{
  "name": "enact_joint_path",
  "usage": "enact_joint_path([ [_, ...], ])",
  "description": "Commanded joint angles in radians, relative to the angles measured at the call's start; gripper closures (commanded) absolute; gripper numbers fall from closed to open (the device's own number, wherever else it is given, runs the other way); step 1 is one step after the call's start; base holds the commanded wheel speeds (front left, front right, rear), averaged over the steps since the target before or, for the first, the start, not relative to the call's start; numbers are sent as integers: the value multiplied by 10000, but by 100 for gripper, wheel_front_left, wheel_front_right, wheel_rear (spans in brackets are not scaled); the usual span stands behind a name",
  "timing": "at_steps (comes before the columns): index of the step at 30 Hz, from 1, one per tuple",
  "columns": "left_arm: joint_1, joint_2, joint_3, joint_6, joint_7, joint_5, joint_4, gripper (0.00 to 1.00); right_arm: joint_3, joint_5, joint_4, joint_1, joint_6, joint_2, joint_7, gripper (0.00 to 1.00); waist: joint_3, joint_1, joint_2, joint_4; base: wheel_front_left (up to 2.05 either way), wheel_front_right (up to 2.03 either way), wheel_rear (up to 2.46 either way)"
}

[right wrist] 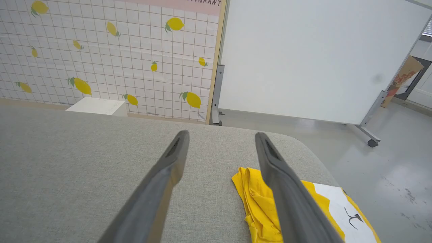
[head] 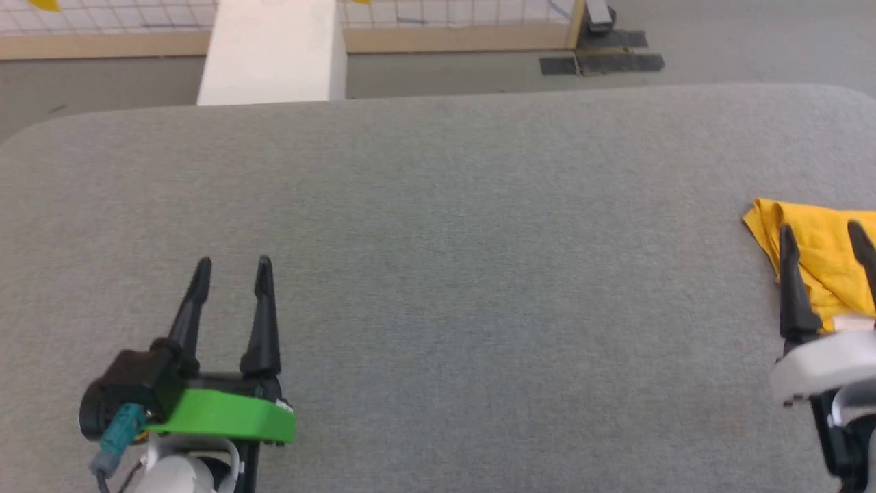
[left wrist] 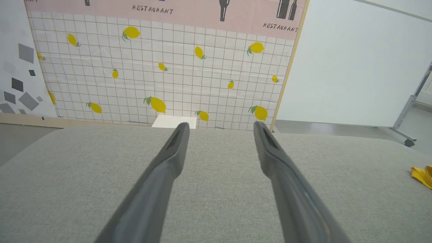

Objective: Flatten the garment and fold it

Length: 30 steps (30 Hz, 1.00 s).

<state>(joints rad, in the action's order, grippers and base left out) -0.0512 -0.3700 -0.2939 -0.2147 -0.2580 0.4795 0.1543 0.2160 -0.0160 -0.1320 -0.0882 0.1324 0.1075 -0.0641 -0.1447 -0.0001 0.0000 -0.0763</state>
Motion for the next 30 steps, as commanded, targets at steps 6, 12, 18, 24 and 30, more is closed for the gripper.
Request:
enact_joint_path([
  [6, 417, 520, 118, 420, -36, -404, -488, 0, 361, -850, -160, 902, -17, -542, 965, 0, 134, 1, 0, 530, 0, 0, 0],
  [12, 505, 1087, 375, 887, -37, -689, -906, 0, 318, -340, 232, 1236, -17, -568, 1385, 0, 59, 1, 0, 616, 0, 0, 0],
  [18, 403, 1335, 547, 1092, 14, -829, -1030, 100, 254, -209, 360, 1285, 0, -552, 1345, 100, 120, 1, 0, 620, 0, 0, 0],
  [24, 406, 1383, 606, 1120, 83, -933, -1047, 100, 189, -199, 385, 1274, 0, -553, 1327, 100, 160, 1, 0, 625, 0, 0, 0],
  [30, 411, 1471, 719, 1170, 205, -1120, -1071, 100, 75, -182, 430, 1255, -1, -554, 1294, 100, 222, 1, 0, 632, 0, 0, 0],
])
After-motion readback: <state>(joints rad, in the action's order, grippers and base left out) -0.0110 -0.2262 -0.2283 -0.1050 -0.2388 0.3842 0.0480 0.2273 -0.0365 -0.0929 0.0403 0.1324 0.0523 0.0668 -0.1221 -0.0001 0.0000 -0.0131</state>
